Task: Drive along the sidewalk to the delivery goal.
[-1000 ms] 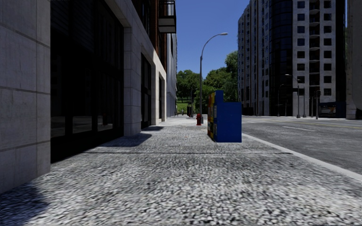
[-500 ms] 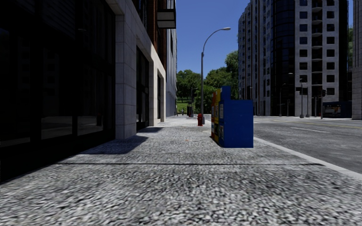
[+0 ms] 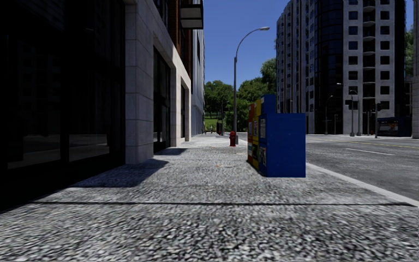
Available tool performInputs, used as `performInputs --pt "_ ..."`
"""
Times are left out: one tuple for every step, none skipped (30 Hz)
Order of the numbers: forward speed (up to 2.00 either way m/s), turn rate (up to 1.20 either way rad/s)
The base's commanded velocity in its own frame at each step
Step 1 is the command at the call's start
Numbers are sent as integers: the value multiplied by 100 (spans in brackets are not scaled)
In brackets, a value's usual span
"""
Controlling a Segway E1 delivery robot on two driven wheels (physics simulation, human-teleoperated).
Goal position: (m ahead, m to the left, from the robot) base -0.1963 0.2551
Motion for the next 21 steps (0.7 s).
performInputs --pt "0 0" --pt "0 0" --pt "0 0" --pt "0 0" --pt "0 0" --pt "0 0" --pt "0 0" --pt "0 0" --pt "0 0" --pt "0 0" --pt "0 0" --pt "0 0" --pt "0 0" --pt "0 0" --pt "0 0" --pt "0 0" --pt "0 0" --pt "0 0" --pt "0 0" --pt "0 0" --pt "0 0"
